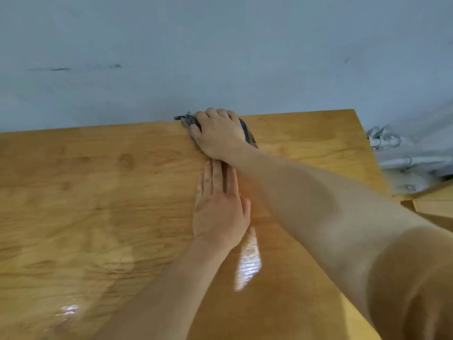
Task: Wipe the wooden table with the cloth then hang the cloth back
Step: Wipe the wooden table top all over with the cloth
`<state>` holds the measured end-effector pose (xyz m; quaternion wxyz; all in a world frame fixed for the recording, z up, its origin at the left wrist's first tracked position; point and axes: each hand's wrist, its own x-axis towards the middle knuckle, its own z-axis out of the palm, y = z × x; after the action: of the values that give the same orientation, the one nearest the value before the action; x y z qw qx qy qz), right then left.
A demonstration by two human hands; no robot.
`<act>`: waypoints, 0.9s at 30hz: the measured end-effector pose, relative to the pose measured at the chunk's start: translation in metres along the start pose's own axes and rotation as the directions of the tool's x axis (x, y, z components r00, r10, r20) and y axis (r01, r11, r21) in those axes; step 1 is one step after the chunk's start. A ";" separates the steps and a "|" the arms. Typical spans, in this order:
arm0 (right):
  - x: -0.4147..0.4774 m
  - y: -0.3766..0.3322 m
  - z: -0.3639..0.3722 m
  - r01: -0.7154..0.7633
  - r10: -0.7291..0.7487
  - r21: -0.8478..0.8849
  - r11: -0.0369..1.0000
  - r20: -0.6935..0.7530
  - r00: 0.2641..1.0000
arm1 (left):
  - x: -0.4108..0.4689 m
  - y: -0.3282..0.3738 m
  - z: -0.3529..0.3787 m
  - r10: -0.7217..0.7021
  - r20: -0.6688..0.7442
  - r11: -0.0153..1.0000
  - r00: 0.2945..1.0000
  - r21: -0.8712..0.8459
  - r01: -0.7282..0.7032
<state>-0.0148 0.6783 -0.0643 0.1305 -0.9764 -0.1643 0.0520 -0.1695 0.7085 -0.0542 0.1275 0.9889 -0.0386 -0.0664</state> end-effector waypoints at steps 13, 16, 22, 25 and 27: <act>-0.084 0.271 -0.076 -0.598 0.623 0.370 0.711 0.064 0.780 | 0.029 0.140 0.046 0.184 0.074 0.980 0.980 0.064 -0.189; -0.110 0.264 -0.071 -0.650 0.684 0.395 0.649 0.070 0.726 | 0.028 0.141 0.045 0.172 0.064 0.981 0.983 0.081 -0.177; -0.216 0.234 -0.054 -0.666 0.704 0.338 0.666 0.012 0.710 | 0.028 0.143 0.043 0.160 0.028 0.985 0.987 0.064 -0.162; -0.264 0.216 -0.043 -0.658 0.707 0.303 0.689 -0.078 0.703 | 0.027 0.146 0.043 0.159 0.010 0.986 0.987 0.050 -0.160; -0.295 0.198 -0.034 -0.669 0.702 0.228 0.707 -0.116 0.703 | 0.027 0.146 0.042 0.159 -0.004 0.987 0.987 0.026 -0.159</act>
<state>-0.2269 0.3912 -0.0680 0.1990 -0.9524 0.2304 0.0151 -0.1578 0.5544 -0.0604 0.1197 0.9844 -0.1179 -0.0527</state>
